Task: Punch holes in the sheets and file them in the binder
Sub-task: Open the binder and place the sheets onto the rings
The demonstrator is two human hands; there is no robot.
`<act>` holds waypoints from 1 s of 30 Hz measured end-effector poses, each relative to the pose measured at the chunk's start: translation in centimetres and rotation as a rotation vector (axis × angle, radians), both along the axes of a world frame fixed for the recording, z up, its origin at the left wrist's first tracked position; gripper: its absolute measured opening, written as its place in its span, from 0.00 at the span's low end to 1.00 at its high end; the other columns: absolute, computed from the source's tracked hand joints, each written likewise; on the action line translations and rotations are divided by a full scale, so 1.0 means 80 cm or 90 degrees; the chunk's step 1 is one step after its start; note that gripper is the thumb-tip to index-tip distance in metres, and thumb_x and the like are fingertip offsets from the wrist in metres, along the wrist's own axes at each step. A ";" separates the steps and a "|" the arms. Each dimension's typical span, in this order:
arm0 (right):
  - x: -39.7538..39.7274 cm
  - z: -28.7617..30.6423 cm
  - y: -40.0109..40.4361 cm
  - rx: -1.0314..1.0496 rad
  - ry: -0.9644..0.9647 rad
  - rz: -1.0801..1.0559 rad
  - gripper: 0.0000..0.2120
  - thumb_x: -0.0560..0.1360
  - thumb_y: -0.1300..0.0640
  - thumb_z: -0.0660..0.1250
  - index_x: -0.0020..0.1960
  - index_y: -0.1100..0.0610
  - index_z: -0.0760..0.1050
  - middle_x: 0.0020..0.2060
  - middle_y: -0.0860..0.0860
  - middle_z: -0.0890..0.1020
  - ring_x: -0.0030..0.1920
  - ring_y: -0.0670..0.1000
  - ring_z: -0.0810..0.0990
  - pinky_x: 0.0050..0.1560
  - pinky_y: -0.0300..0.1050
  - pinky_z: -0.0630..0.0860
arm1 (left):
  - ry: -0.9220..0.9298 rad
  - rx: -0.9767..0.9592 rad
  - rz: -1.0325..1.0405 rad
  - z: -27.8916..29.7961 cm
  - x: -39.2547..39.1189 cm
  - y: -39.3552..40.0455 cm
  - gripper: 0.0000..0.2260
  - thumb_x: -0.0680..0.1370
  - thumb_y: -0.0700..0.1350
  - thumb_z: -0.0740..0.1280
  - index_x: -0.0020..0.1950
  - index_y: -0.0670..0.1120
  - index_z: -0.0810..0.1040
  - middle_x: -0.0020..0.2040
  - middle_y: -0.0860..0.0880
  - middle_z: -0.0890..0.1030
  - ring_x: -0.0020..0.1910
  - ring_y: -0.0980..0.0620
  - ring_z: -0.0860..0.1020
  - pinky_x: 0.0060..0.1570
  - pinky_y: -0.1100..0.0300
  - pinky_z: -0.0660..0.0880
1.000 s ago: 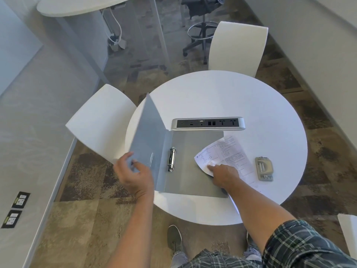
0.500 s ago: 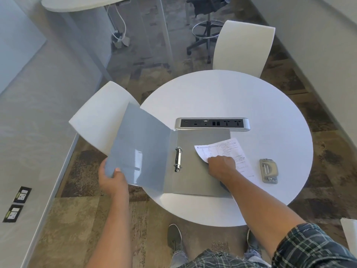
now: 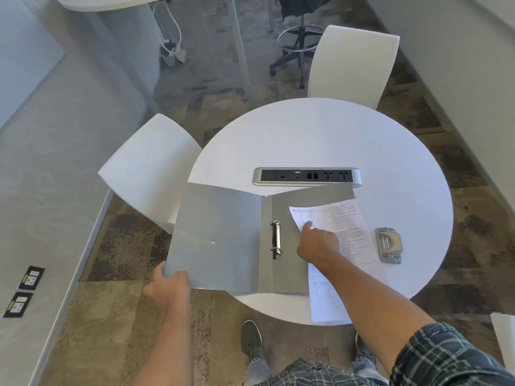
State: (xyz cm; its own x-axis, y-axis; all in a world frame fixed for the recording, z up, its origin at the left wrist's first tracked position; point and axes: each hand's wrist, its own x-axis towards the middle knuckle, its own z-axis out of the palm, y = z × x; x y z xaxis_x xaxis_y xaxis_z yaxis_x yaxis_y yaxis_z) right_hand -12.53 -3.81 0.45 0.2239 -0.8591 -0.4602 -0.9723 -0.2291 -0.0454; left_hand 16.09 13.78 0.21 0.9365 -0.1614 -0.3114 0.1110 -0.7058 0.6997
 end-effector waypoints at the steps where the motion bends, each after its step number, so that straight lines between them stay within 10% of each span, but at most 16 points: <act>1: 0.000 -0.003 0.001 0.008 -0.012 -0.013 0.37 0.77 0.60 0.58 0.83 0.63 0.51 0.50 0.54 0.85 0.47 0.58 0.82 0.44 0.48 0.72 | -0.050 0.081 -0.015 0.004 -0.004 -0.002 0.31 0.72 0.40 0.73 0.74 0.52 0.70 0.69 0.40 0.68 0.53 0.37 0.76 0.53 0.44 0.78; 6: -0.006 -0.012 0.004 0.050 -0.100 -0.071 0.38 0.78 0.57 0.55 0.84 0.61 0.43 0.38 0.49 0.79 0.41 0.55 0.79 0.45 0.49 0.72 | -0.492 0.239 -0.472 0.000 -0.023 -0.022 0.35 0.63 0.32 0.76 0.70 0.42 0.74 0.69 0.38 0.71 0.70 0.35 0.69 0.62 0.40 0.73; 12: -0.013 -0.026 0.008 0.080 -0.094 -0.085 0.54 0.75 0.22 0.52 0.84 0.57 0.40 0.56 0.56 0.85 0.59 0.60 0.82 0.55 0.54 0.75 | -0.437 0.318 -0.860 -0.011 -0.067 -0.077 0.33 0.68 0.34 0.70 0.74 0.44 0.71 0.69 0.45 0.73 0.66 0.41 0.72 0.65 0.51 0.72; 20: -0.002 -0.040 0.006 0.000 -0.078 0.019 0.34 0.78 0.36 0.68 0.72 0.58 0.66 0.62 0.56 0.79 0.57 0.57 0.82 0.48 0.49 0.76 | -0.259 0.344 -0.939 -0.025 -0.111 -0.136 0.27 0.79 0.49 0.65 0.78 0.55 0.65 0.66 0.47 0.69 0.66 0.46 0.69 0.65 0.51 0.66; 30: 0.014 -0.047 0.001 0.004 -0.101 0.160 0.24 0.76 0.58 0.72 0.69 0.53 0.69 0.60 0.54 0.76 0.58 0.57 0.78 0.48 0.51 0.79 | -0.039 0.241 -0.808 -0.050 -0.103 -0.145 0.22 0.74 0.58 0.72 0.67 0.69 0.74 0.58 0.53 0.70 0.65 0.49 0.69 0.66 0.49 0.65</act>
State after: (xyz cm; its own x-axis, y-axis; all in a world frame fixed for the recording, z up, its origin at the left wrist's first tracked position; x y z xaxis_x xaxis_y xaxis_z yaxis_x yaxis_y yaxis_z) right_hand -11.44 -3.77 -3.28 0.4984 -0.7649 -0.4080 -0.8661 -0.4604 -0.1948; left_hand 7.81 2.14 -3.79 0.2148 -0.8425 -0.4940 -0.7910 -0.4468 0.4180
